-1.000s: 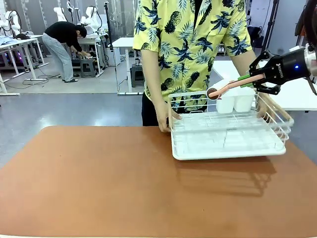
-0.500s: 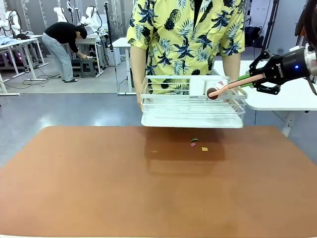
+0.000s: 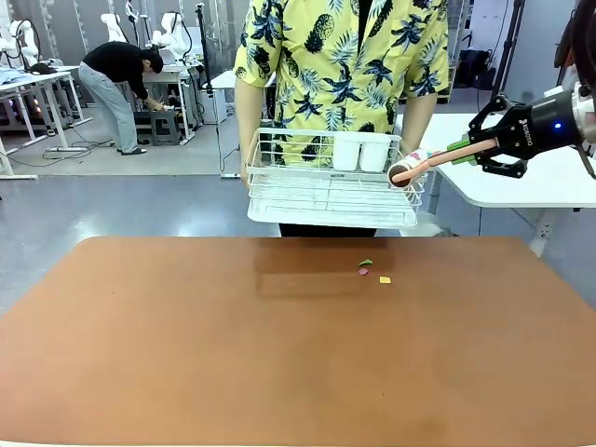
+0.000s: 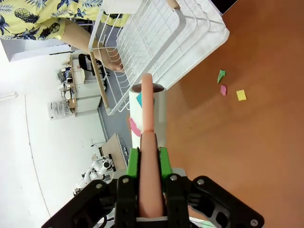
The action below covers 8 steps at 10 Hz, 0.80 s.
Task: Clean the table.
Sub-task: Clean the table with the Lint Roller when the human lifts the Dish drying rack.
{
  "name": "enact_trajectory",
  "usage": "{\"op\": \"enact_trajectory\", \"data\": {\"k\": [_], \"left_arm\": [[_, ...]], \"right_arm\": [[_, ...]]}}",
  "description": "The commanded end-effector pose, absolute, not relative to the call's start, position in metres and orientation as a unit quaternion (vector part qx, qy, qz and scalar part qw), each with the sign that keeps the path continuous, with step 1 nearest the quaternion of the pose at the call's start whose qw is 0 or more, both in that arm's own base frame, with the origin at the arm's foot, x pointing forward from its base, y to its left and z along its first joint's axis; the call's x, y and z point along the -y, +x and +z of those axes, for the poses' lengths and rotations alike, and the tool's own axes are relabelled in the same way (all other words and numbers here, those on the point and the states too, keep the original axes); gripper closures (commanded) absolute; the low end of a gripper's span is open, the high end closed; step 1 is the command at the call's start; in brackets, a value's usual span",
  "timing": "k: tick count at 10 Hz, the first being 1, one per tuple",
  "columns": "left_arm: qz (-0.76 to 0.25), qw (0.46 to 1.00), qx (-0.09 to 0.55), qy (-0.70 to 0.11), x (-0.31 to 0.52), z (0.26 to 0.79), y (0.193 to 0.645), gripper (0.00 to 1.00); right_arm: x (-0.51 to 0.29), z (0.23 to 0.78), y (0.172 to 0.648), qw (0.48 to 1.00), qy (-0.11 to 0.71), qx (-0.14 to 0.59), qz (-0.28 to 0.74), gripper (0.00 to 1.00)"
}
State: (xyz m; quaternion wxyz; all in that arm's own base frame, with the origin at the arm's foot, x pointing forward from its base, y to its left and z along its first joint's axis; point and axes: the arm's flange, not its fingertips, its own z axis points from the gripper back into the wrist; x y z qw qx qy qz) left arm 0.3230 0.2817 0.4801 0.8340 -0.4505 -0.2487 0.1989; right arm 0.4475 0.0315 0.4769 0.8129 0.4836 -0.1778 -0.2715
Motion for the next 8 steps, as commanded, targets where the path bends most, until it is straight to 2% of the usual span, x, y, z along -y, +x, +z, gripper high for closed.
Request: {"op": "enact_trajectory", "data": {"k": [1,3,4,6,7,8], "left_arm": [[0.194,0.83,0.252,-0.457,-0.284,0.481,0.321,0.0],[0.194,0.83,0.252,-0.457,-0.284,0.481,0.321,0.0],[0.194,0.83,0.252,-0.457,-0.284,0.481,0.321,0.0],[0.194,0.83,0.252,-0.457,-0.284,0.481,0.321,0.0],[0.194,0.83,0.252,-0.457,-0.284,0.481,0.321,0.0],[0.194,0.83,0.252,-0.457,-0.284,0.481,0.321,0.0]], "right_arm": [[-0.034,0.477,0.447,0.814,0.483,0.177,-0.27,0.98],[-0.034,0.477,0.447,0.814,0.483,0.177,-0.27,0.98],[-0.032,0.477,0.448,0.813,0.484,0.178,-0.272,0.79],[-0.015,0.511,0.447,0.857,0.482,0.121,-0.135,0.79],[-0.001,0.533,0.464,0.893,0.431,0.119,-0.055,0.79],[0.005,0.547,0.491,0.922,0.362,0.138,-0.02,0.79]]}}
